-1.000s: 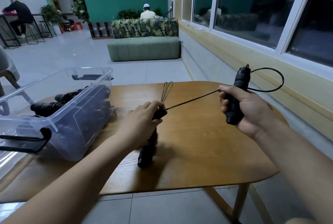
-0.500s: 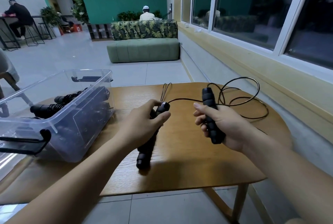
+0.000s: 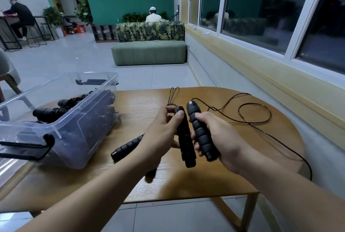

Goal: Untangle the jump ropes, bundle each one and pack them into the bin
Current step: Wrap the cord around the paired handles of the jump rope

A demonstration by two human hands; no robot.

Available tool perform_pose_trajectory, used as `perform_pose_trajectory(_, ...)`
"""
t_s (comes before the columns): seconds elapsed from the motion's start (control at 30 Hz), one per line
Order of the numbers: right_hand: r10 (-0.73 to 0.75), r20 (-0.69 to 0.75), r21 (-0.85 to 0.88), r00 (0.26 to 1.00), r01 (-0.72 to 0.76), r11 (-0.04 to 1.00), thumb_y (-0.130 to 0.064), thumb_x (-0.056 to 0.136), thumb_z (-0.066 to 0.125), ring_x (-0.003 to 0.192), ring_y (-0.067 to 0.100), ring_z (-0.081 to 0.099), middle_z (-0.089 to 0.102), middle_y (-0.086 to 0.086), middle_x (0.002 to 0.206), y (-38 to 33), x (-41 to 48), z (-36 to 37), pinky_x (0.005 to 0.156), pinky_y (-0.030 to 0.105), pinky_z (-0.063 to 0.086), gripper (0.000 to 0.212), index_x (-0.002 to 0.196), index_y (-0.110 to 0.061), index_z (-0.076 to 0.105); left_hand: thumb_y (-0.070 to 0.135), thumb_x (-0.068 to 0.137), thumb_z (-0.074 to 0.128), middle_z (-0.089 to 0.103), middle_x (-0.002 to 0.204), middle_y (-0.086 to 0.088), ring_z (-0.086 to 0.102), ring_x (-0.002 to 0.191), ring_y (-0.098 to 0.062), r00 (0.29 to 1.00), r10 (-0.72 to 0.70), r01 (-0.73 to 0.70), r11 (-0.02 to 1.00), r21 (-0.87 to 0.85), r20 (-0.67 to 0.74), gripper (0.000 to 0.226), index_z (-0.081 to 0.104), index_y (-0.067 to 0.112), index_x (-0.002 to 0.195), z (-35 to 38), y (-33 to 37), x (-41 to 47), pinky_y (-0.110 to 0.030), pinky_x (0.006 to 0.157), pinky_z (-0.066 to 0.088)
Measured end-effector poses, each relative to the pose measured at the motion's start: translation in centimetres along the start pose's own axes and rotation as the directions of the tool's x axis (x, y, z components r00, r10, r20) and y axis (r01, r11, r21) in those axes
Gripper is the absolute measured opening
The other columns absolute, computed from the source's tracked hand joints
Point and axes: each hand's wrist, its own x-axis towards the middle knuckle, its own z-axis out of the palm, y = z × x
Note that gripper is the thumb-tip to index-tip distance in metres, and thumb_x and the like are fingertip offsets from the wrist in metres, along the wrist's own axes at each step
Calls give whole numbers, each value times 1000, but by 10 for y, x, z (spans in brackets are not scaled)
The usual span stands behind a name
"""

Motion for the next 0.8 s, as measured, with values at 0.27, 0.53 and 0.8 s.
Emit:
perform_pose_trajectory(0.27, -222, 24, -315, 975, 218, 924, -46, 110, 54, 80, 15, 67, 71, -7, 87, 3, -8, -1, 71, 39, 56, 19, 111, -32, 67, 33, 109, 60, 73, 107, -11, 72, 89, -21, 996, 5, 5, 992, -125, 84, 24, 61, 23, 130, -7, 4, -1, -37, 63, 61)
perform_pose_trajectory(0.53, -323, -43, -243, 945, 303, 921, -46, 110, 57, 104, 27, 75, 75, 3, 110, 6, -8, 1, 86, 60, 63, 20, 120, -33, 68, 29, 107, 63, 65, 129, -26, 71, 108, -36, 987, 52, -11, 964, -266, 149, 30, 53, 14, 131, -10, 7, 1, -53, 79, 63)
perform_pose_trajectory(0.8, -348, 1, -210, 937, 341, 916, -47, 110, 57, 107, 27, 73, 74, 3, 111, 7, -11, -1, 91, 62, 62, 22, 124, -35, 68, 29, 106, 63, 63, 133, -27, 67, 117, -45, 981, 43, 15, 956, -293, 190, 30, 54, 14, 130, -12, 9, -2, -52, 81, 63)
